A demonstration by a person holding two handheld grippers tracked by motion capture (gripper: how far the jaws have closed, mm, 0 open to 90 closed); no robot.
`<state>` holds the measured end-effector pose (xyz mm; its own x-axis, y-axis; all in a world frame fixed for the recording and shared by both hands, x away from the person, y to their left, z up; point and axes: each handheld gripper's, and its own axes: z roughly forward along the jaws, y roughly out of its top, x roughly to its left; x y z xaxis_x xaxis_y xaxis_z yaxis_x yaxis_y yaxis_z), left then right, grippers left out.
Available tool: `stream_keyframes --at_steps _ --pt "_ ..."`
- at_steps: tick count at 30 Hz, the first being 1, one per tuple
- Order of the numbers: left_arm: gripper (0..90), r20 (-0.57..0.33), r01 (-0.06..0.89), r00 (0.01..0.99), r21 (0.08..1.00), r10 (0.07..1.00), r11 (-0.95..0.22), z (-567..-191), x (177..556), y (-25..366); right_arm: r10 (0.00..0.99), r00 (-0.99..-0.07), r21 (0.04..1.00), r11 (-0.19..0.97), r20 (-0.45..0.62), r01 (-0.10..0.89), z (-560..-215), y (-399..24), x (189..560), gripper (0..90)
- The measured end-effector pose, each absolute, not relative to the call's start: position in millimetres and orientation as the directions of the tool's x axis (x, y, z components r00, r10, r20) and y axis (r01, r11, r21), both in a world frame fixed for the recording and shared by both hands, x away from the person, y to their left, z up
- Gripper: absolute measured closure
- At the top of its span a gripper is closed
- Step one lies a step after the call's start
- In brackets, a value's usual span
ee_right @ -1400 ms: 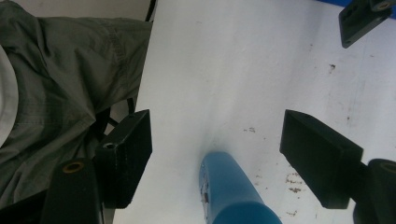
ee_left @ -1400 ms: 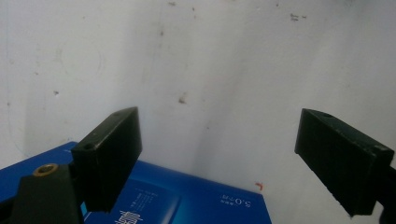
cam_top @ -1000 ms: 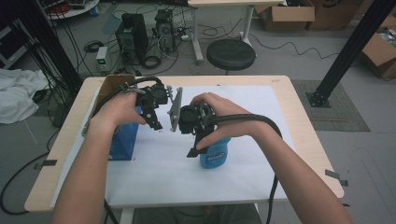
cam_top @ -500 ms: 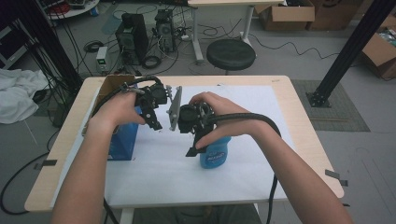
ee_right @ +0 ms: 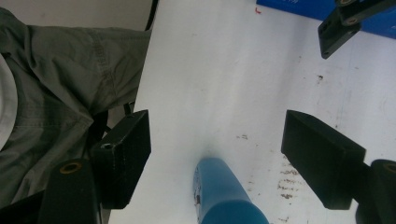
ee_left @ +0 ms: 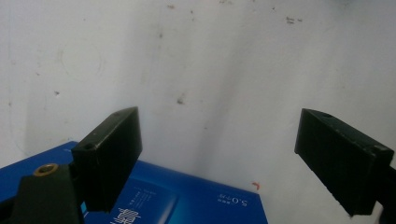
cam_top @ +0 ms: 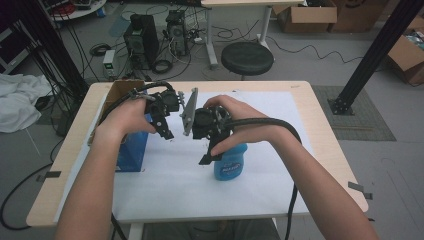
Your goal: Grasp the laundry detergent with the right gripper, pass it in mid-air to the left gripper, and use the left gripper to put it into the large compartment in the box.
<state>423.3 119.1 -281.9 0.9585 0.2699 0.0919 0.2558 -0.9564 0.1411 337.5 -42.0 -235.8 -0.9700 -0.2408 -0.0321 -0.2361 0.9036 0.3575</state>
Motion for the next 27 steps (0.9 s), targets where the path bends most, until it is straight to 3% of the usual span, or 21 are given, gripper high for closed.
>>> stream_keyframes --at_steps 13,27 --pt "15.5 0.104 0.242 0.961 0.134 0.257 -0.961 -277.1 422.7 117.3 -0.228 -0.972 0.413 0.882 -0.049 -0.227 -224.0 -50.8 340.7 23.3" --pt "15.6 0.102 0.251 0.959 0.12 0.263 -0.961 -277.8 423.1 115.7 -0.181 -0.982 0.555 0.812 -0.052 -0.179 -213.8 -94.6 354.7 21.4"
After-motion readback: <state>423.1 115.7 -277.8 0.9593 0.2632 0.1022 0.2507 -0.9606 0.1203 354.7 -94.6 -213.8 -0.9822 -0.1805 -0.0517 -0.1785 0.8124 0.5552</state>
